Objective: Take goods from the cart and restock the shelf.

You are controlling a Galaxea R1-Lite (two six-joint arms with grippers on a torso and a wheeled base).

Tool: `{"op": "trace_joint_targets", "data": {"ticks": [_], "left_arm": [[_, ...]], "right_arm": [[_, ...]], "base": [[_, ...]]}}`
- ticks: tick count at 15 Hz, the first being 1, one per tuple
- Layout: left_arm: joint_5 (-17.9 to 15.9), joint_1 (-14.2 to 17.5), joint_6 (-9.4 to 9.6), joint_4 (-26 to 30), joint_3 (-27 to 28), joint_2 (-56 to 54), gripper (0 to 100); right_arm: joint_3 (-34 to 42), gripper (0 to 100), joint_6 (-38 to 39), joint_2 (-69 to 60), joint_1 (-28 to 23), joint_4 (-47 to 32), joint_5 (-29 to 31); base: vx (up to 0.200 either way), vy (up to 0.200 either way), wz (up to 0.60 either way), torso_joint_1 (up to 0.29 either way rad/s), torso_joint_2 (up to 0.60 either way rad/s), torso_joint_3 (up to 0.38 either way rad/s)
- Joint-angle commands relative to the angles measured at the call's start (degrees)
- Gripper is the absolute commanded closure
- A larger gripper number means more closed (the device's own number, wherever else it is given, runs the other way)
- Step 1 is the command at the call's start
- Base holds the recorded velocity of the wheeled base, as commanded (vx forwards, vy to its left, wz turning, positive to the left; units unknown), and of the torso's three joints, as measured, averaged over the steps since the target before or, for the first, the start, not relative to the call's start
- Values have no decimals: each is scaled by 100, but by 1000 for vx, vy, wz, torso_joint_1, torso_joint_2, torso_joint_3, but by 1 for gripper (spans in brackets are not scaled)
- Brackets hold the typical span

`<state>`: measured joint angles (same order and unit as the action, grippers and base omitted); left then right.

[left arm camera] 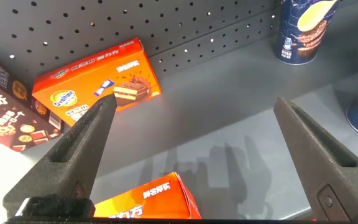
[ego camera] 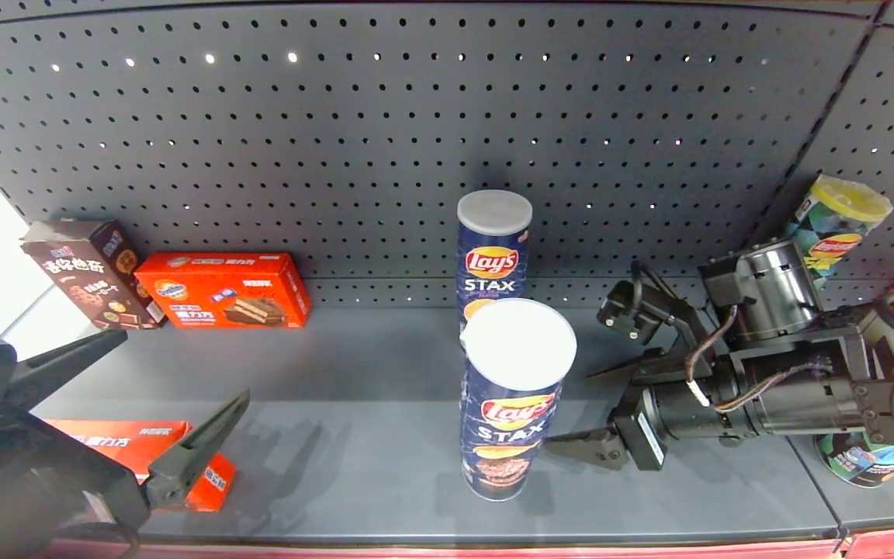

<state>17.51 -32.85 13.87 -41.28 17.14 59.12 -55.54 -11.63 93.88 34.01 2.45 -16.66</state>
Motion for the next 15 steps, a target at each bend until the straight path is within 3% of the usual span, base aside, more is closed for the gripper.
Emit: {"op": "trace_joint_targets", "data": {"ticks": [1, 8, 15], "left_arm": [[-2, -2, 1, -3, -9, 11, 0], [-10, 7, -7, -12, -132, -41, 0], [-10, 95, -7, 6, -158, -41, 0]], "right_arm": [[-1, 0, 3, 8, 9, 1, -3], [-36, 0, 38, -783, -211, 265, 23], [-71, 0, 266, -2550, -228, 933, 656]], "base": [[0, 0, 0, 0, 0, 0], [0, 0, 0, 0, 0, 0], [0, 0, 0, 0, 0, 0]]}}
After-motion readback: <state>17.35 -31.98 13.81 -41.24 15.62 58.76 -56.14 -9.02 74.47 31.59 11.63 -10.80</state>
